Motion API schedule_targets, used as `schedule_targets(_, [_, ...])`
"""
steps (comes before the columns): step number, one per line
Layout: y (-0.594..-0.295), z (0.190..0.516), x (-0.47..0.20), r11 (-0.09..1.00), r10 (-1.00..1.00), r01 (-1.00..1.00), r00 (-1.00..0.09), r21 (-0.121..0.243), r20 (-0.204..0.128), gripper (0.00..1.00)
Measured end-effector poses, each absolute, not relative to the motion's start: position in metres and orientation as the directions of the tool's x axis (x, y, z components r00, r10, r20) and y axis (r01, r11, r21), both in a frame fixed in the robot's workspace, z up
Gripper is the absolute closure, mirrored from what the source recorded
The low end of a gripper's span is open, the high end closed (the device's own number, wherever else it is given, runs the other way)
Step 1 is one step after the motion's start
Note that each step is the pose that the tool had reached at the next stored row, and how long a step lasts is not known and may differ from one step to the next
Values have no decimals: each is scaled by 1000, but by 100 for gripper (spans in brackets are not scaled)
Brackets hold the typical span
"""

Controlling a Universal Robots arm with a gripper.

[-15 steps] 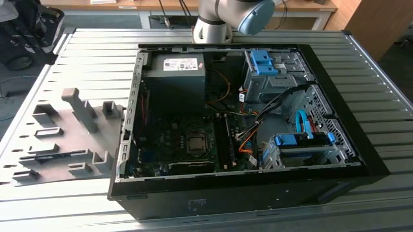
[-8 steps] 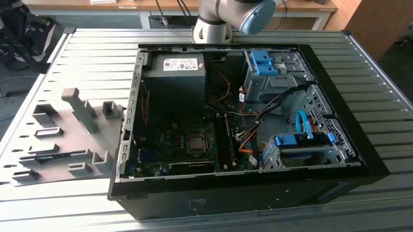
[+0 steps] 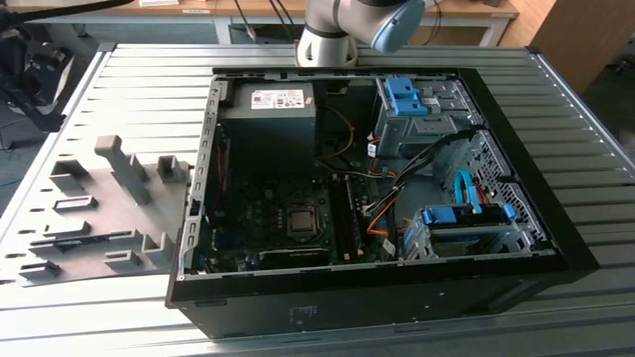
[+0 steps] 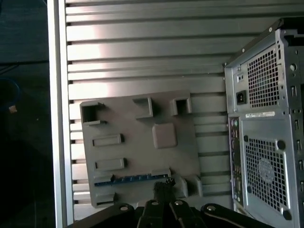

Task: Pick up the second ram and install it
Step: 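Reach for the second ram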

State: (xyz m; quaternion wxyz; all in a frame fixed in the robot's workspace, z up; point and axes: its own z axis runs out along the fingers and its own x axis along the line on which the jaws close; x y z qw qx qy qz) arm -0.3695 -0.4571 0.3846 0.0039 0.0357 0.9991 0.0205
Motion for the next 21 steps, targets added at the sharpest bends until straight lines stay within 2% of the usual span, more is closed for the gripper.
schedule_targets(7, [-463,377,-370,998,39,41,-998,38,39,89])
schedule_targets(21, [-490,355,-370,999,24,26,-998,38,50,89])
